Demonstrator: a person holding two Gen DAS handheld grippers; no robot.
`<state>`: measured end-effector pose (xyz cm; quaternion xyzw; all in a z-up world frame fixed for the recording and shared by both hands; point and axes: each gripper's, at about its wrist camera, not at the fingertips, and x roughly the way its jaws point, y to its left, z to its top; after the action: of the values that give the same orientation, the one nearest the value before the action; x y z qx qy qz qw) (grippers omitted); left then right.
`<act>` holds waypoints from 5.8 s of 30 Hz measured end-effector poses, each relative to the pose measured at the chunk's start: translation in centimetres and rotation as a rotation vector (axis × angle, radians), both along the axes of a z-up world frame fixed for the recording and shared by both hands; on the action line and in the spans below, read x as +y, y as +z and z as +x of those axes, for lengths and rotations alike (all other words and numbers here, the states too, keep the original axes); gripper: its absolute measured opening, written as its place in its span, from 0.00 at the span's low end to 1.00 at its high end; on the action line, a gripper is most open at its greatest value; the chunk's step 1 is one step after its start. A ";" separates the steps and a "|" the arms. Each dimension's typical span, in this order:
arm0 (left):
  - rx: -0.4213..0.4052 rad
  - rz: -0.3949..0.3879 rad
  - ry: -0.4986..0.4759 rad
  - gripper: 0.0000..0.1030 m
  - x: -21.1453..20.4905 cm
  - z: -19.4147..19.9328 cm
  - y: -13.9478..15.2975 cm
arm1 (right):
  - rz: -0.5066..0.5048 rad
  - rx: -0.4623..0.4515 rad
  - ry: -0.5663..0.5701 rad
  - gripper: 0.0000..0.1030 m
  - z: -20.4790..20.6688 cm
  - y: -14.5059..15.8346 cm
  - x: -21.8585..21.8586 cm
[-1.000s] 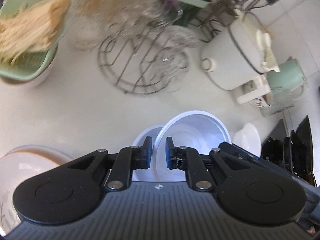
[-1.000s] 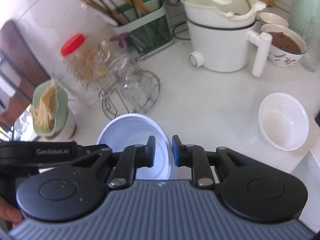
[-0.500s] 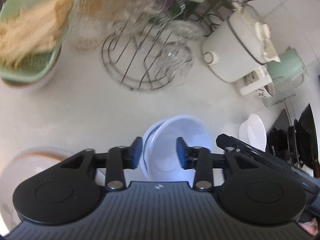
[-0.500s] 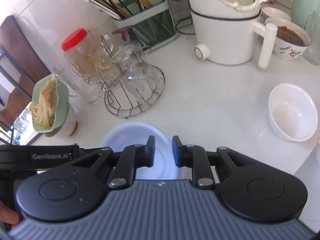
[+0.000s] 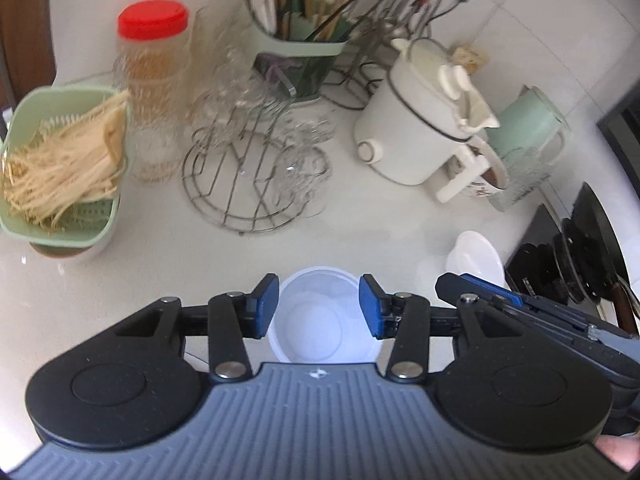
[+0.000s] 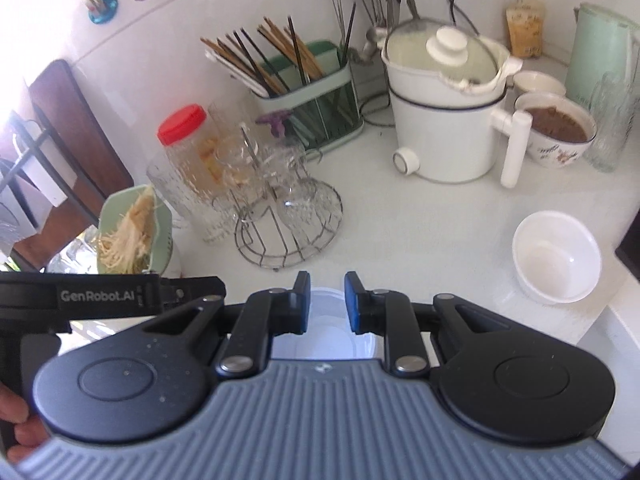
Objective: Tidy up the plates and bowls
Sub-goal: 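Lower the bowl into the first light blue bowl and open the left tool, then move the left tool to the white ceramic bowl near the stove, then close the left tool on the white bowl's rim and lift it, then carry the white bowl with the left tool toward the stacked blue bowls, then lower the white bowl onto the blue bowls and open the left tool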
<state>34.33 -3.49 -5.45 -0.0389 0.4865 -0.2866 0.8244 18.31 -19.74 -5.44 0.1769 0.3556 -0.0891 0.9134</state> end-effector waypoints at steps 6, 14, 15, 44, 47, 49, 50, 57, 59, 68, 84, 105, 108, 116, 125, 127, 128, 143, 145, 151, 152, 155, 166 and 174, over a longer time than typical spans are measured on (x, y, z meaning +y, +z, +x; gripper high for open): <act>-0.045 0.007 -0.054 0.49 -1.1 -1.3 1.1 | -0.032 -0.037 -0.036 0.22 -1.7 1.1 -0.2; -0.053 -0.007 -0.061 0.49 -2.5 -2.1 1.7 | -0.102 -0.073 -0.080 0.22 -2.7 1.6 -1.6; -0.056 -0.007 -0.060 0.49 -2.8 -2.1 1.8 | -0.093 -0.075 -0.081 0.22 -2.8 1.6 -2.1; -0.066 0.040 -0.127 0.50 -19.8 -2.3 -0.4 | -0.112 -0.063 -0.217 0.22 -6.3 -1.4 -18.2; -0.058 0.055 -0.144 0.50 -21.6 -1.7 -1.1 | -0.103 -0.054 -0.238 0.24 -6.3 -2.2 -19.8; -0.053 0.070 -0.149 0.50 -22.4 -1.4 -1.7 | -0.094 -0.050 -0.252 0.26 -6.3 -2.7 -20.7; -0.049 0.077 -0.153 0.50 -22.9 -1.3 -2.1 | -0.091 -0.042 -0.261 0.28 -6.2 -3.0 -21.1; 0.003 0.098 -0.172 0.50 -25.5 -0.4 -4.5 | -0.058 0.006 -0.284 0.51 -6.0 -5.4 -22.8; 0.023 0.109 -0.191 0.50 -26.4 0.1 -5.5 | -0.050 0.022 -0.291 0.51 -5.9 -6.2 -23.2; 0.087 0.099 -0.234 0.50 -29.0 2.1 -9.2 | -0.032 0.073 -0.327 0.51 -5.4 -9.3 -24.5; 0.189 0.091 -0.248 0.38 -31.0 2.7 -12.8 | 0.089 0.100 -0.364 0.47 -5.2 -11.9 -25.5; 0.210 0.066 -0.160 0.08 -28.6 3.1 -11.6 | 0.194 0.083 -0.243 0.12 -3.9 -11.9 -24.2; 0.221 0.064 -0.136 0.08 -27.7 2.9 -10.9 | 0.225 0.072 -0.237 0.12 -4.1 -11.2 -24.2; 0.227 0.027 -0.042 0.08 -24.7 1.8 -8.3 | 0.275 0.050 -0.200 0.12 -4.1 -9.0 -23.6; 0.195 -0.007 0.003 0.08 -22.2 1.2 -4.4 | 0.318 0.032 -0.164 0.12 -3.8 -6.8 -22.7; 0.188 -0.011 0.005 0.08 -21.8 1.0 -3.6 | 0.324 0.021 -0.164 0.12 -3.8 -6.3 -22.4; 0.184 -0.013 0.007 0.08 -21.6 1.0 -3.3 | 0.322 0.016 -0.161 0.12 -3.7 -6.0 -22.2; 0.175 -0.057 0.040 0.09 -17.4 1.7 0.0 | 0.297 -0.012 -0.121 0.12 -2.5 -3.2 -19.5; 0.177 -0.057 0.051 0.09 -16.7 1.8 0.1 | 0.297 -0.014 -0.110 0.12 -2.2 -2.9 -19.0; 0.175 -0.072 0.081 0.09 -14.3 1.8 0.6 | 0.285 -0.017 -0.082 0.12 -1.3 -2.3 -17.3; 0.172 -0.072 0.088 0.09 -13.9 1.8 0.7 | 0.281 -0.016 -0.074 0.12 -1.1 -2.3 -17.1; 0.166 -0.082 0.117 0.09 -12.4 1.7 0.7 | 0.277 -0.013 -0.042 0.12 -0.6 -2.2 -16.2; 0.158 -0.098 0.262 0.09 -6.9 0.8 0.1 | 0.251 0.025 0.120 0.12 1.9 -1.9 -12.6; 0.188 -0.109 0.378 0.09 -3.0 -0.5 -1.7 | 0.209 0.103 0.245 0.13 3.7 -2.7 -9.3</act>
<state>33.83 -6.48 -7.14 -0.2004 0.5293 -0.1479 0.8110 22.02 -29.05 -8.14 0.2215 0.4283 0.0513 0.8745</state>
